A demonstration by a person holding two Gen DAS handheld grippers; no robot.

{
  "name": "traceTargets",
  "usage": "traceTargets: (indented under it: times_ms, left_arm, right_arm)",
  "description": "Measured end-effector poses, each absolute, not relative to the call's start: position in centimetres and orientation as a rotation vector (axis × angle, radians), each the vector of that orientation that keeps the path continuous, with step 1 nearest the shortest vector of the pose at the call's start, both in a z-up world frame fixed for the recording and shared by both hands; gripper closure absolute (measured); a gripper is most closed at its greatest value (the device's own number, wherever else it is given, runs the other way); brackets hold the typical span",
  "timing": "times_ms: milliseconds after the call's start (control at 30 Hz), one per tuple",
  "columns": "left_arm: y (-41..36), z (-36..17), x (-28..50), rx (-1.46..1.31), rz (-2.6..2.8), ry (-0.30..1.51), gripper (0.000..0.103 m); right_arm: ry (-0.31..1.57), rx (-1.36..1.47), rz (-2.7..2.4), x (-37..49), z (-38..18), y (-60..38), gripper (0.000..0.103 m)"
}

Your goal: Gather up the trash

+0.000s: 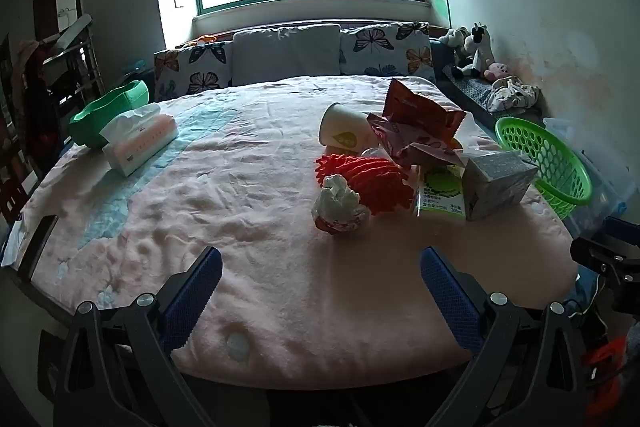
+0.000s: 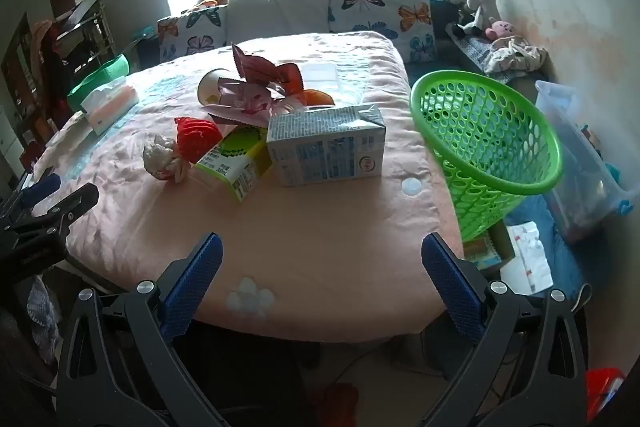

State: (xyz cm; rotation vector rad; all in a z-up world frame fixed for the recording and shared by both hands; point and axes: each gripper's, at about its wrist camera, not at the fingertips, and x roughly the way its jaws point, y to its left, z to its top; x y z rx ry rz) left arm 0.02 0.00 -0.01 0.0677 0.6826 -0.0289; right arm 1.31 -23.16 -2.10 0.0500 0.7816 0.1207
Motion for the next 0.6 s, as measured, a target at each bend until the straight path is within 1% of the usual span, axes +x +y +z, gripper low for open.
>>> traceTargets:
  times_ms: [333,600]
  left_arm:
    - [-0.6,0.2,0.6,0.079,-0.029,0.689,0.007]
    - [-1.1,0.0,-0.6,0.086,-0.038,0.67,0.007]
  right_arm:
    - [0.781,0.053,0.117,1.4,-1.8,-23.5,0.004]
    - [0.778,0.06,0.118,1.4,-1.9,-23.4,0.004]
